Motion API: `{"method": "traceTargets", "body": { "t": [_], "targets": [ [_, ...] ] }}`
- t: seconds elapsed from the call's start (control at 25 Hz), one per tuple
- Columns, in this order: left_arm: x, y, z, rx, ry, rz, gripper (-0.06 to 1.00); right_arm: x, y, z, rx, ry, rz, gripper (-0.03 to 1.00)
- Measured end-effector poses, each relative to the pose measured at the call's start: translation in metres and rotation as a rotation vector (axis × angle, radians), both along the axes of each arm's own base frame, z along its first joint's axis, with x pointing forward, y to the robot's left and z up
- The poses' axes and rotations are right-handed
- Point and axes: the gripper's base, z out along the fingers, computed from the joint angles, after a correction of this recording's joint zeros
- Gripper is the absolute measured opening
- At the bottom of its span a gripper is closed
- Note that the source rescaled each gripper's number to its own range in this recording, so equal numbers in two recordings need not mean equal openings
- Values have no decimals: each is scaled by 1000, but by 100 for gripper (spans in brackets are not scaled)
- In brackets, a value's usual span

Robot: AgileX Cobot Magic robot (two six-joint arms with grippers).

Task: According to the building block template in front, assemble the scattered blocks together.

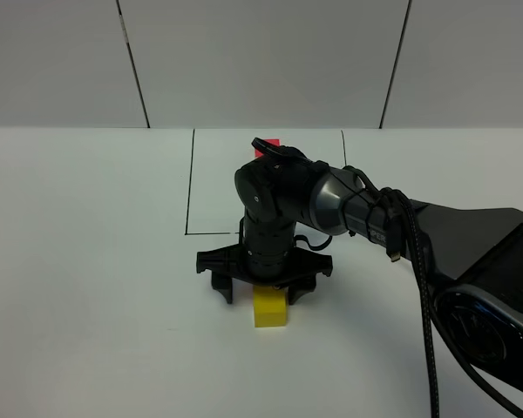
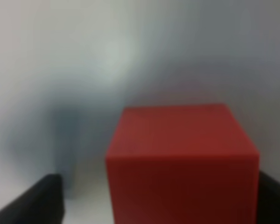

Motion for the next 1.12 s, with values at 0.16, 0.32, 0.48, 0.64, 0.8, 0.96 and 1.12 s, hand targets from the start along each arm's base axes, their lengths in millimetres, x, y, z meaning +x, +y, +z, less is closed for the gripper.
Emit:
{"method": "traceTargets", "body": {
  "t": [0.16,0.32,0.48,0.64,0.8,0.96,1.12],
  "targets": [
    [0,0,0,0,0,0,38,0,0,1,2,1,-1,99],
    [0,0,0,0,0,0,38,-1,0,14,16,-16,-1,100],
    [0,0,0,0,0,0,38,-3,-2,62,81,-93,12,100],
    [0,0,0,0,0,0,38,2,-25,119,153,-199,3,100],
    [0,0,0,0,0,0,38,26,-94,151,162,-289,-108,100],
    [0,0,0,0,0,0,37,33,-171,165,140,-360,-246,100],
    [0,0,0,0,0,0,37,8,-244,173,95,-387,-376,100]
  ]
}}
